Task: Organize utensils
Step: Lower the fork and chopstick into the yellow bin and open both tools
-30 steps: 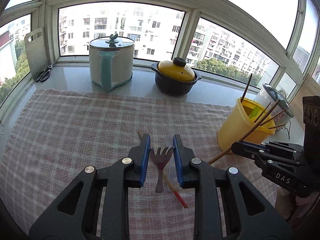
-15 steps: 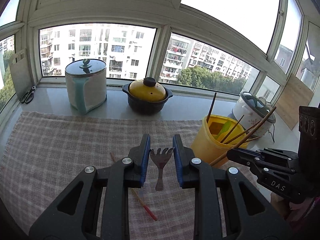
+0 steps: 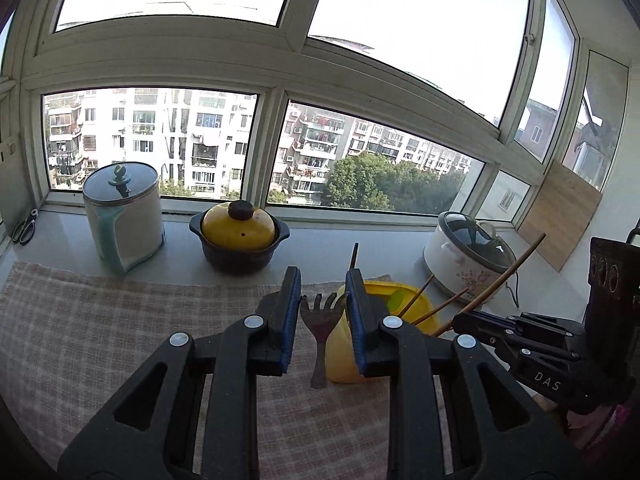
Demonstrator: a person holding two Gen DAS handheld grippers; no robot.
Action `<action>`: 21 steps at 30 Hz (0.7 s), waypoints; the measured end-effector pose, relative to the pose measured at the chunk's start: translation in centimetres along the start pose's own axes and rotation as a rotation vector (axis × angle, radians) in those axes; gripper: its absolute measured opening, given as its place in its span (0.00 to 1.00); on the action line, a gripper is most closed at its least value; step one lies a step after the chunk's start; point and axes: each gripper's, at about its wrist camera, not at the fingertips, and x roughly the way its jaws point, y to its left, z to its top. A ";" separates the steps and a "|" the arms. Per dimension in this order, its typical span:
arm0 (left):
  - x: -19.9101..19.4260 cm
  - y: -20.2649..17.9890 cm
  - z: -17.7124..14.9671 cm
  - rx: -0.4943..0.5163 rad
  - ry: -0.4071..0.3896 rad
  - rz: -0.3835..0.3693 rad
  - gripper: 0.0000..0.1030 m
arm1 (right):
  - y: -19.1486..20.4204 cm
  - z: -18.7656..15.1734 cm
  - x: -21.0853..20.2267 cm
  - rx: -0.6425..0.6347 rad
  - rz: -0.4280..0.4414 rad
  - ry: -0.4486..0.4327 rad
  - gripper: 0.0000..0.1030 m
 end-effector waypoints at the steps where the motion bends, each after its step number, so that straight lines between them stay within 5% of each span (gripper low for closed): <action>1: 0.1 -0.3 0.4 0.000 -0.004 -0.006 0.21 | -0.3 0.3 -0.3 0.000 -0.006 -0.007 0.04; 21: 4.1 -5.3 4.2 0.034 -0.030 -0.054 0.21 | -5.5 2.8 -2.4 0.034 -0.056 -0.088 0.04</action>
